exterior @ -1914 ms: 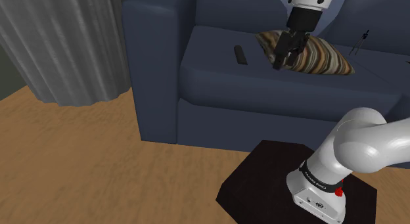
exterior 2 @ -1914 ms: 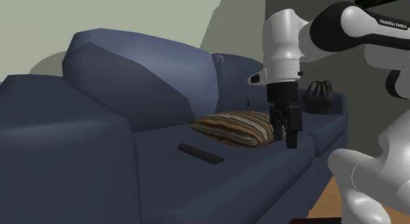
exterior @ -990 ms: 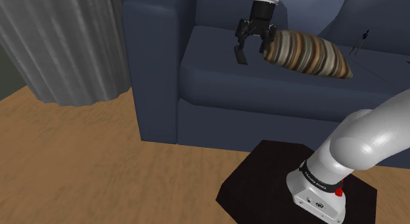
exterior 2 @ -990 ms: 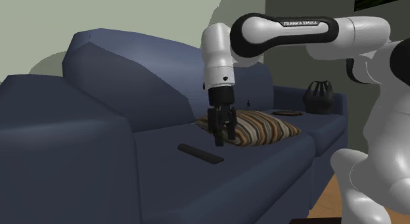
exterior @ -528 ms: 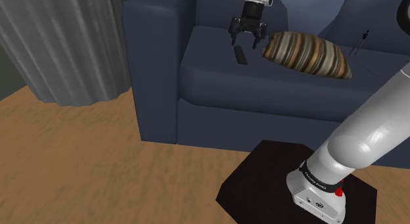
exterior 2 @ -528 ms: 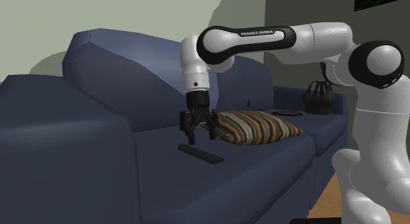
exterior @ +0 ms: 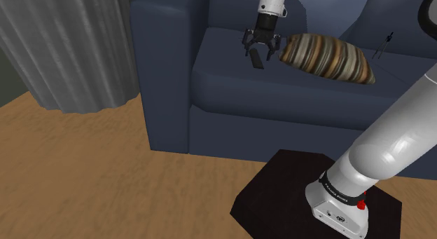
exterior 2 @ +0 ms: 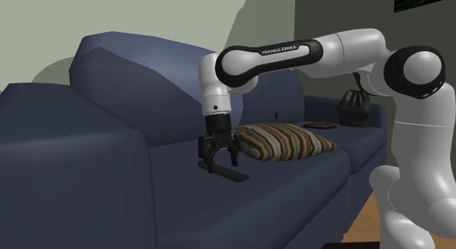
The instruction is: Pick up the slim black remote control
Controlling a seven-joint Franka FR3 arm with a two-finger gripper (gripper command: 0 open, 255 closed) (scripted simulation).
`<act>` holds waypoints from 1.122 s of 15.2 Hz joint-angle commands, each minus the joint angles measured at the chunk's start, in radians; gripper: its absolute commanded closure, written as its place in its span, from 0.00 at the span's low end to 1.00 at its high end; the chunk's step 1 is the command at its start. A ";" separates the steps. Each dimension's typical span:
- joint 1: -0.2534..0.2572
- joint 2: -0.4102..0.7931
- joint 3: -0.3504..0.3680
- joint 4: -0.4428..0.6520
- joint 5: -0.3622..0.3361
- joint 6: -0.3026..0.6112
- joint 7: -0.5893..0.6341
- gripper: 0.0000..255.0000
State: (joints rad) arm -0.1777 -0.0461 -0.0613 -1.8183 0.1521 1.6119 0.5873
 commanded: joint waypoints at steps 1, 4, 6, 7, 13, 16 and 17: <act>0.001 0.000 0.001 -0.008 0.000 0.009 0.000 0.00; 0.001 0.000 0.002 -0.008 0.001 0.009 0.002 1.00; 0.001 0.000 0.001 -0.012 0.000 0.012 0.000 1.00; 0.002 -0.001 0.002 -0.014 0.001 0.014 0.001 1.00; 0.001 0.000 0.000 0.019 0.000 -0.018 0.004 1.00; 0.001 0.003 -0.001 0.062 0.000 -0.058 0.009 1.00; 0.001 0.004 -0.001 0.077 0.000 -0.072 0.011 1.00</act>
State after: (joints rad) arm -0.1766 -0.0425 -0.0616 -1.7540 0.1524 1.5532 0.5971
